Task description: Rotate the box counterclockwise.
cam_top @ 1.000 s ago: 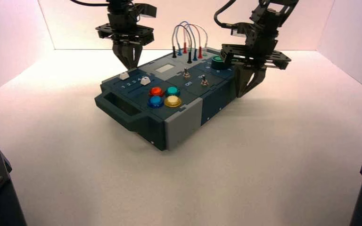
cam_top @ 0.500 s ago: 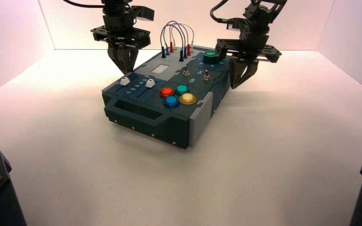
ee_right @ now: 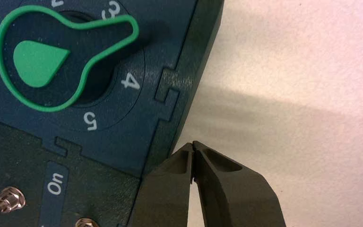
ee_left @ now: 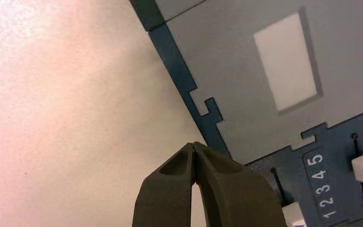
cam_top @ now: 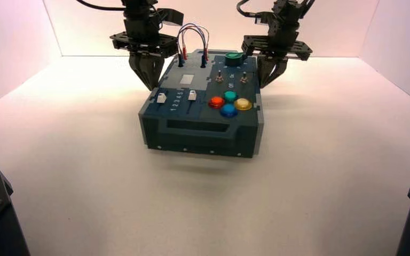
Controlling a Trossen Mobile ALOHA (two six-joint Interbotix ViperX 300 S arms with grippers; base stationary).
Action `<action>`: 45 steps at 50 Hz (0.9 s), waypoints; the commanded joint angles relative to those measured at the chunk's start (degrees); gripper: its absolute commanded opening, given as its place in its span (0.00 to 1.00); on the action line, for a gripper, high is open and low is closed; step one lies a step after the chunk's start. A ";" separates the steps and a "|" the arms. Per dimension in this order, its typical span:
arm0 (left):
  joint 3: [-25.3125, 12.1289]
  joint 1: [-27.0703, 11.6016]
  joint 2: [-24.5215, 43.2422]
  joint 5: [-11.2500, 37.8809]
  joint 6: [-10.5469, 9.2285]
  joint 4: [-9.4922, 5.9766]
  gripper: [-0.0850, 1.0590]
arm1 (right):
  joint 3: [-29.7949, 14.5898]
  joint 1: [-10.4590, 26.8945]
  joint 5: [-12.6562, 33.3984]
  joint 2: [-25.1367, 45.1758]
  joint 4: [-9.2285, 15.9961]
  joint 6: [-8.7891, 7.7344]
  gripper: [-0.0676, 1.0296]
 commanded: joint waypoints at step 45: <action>16.17 4.83 -35.60 -2.11 -0.44 -0.44 0.05 | 17.40 5.89 5.71 -32.70 -0.18 0.70 0.04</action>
